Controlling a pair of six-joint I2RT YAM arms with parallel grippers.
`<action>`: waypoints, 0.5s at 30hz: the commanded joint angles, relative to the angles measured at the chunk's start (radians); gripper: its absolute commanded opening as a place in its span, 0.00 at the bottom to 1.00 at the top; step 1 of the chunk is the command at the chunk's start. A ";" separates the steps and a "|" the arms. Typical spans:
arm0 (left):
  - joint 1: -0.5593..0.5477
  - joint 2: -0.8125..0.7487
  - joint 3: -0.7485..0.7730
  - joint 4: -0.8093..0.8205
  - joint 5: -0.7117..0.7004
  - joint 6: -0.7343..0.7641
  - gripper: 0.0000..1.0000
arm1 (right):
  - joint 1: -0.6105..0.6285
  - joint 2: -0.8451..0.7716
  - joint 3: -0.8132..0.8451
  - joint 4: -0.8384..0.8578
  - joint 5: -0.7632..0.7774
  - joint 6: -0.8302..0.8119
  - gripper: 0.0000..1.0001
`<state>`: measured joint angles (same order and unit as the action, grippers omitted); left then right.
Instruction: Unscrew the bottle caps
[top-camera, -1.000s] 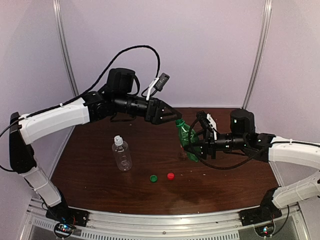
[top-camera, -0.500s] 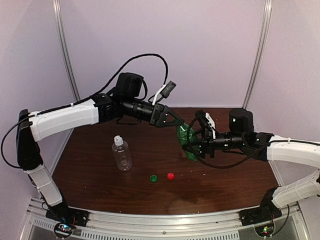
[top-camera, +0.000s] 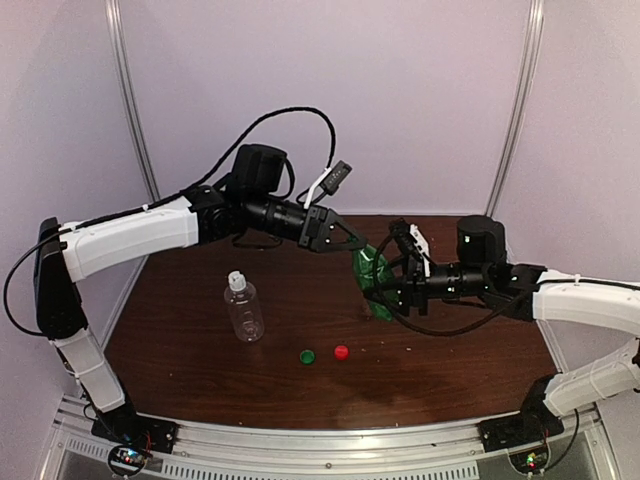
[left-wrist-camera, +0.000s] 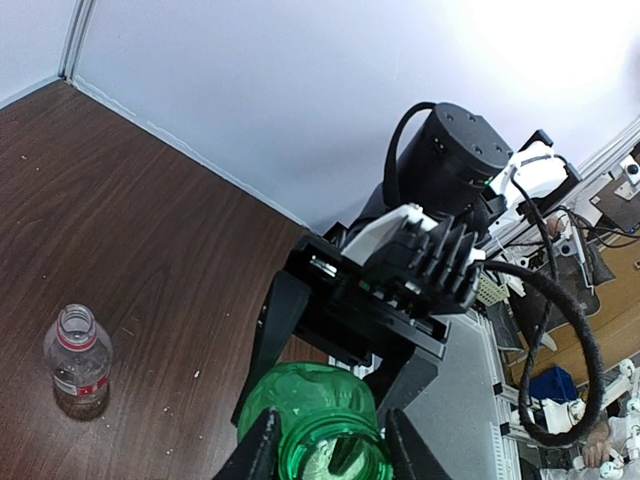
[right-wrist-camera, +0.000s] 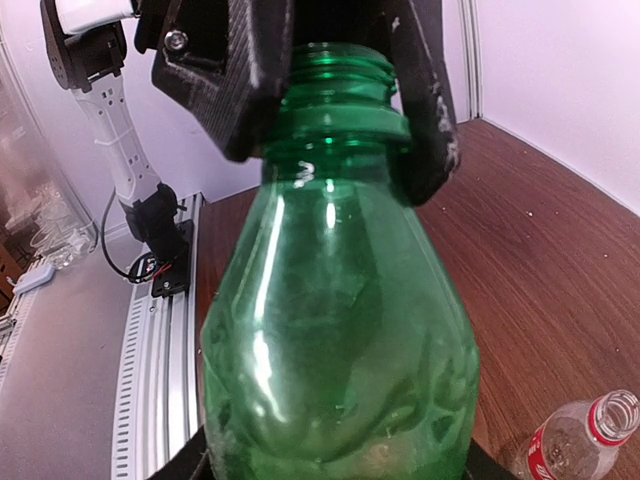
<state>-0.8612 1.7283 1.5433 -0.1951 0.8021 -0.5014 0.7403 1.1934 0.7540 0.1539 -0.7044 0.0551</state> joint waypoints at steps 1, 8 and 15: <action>-0.006 0.017 0.032 0.033 0.030 0.013 0.11 | 0.001 0.015 0.035 0.014 0.071 0.021 0.58; -0.006 0.015 0.038 0.002 -0.018 0.044 0.00 | 0.000 0.017 0.037 -0.005 0.138 0.027 0.71; 0.012 0.010 0.058 -0.087 -0.122 0.112 0.00 | 0.001 0.016 0.038 -0.036 0.180 0.030 0.93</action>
<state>-0.8589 1.7298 1.5539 -0.2337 0.7456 -0.4553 0.7437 1.2083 0.7624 0.1349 -0.5877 0.0757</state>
